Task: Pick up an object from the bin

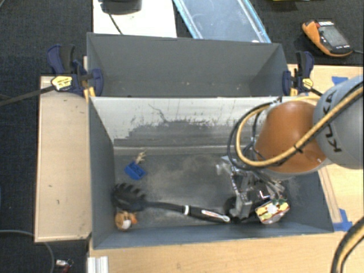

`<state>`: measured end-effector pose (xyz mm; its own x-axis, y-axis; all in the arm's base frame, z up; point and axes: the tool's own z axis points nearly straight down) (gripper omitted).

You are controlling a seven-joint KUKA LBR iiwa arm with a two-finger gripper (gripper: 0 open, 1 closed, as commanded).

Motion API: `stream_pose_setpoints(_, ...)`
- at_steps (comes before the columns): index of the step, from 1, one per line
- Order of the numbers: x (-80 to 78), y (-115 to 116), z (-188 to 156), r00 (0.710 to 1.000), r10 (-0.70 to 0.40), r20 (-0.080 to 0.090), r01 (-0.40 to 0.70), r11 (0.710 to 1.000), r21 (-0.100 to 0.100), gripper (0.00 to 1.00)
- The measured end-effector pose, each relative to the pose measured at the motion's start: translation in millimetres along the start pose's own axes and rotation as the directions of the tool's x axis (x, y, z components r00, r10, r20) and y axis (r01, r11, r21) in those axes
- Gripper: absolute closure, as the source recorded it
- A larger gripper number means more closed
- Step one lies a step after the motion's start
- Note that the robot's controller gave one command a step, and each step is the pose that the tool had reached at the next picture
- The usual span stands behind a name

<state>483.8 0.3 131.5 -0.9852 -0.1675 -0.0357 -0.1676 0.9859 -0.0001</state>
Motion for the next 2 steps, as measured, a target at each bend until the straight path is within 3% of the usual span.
stream_pose_setpoints(1, 8.6, -23, 43, 0.917, -0.398, -0.013, 0.398, 0.917, -0.007, 0.0)
stream_pose_setpoints(2, -3.1, 32, 56, 1.0, -0.018, 0.018, 0.018, 1.0, 0.007, 1.0)
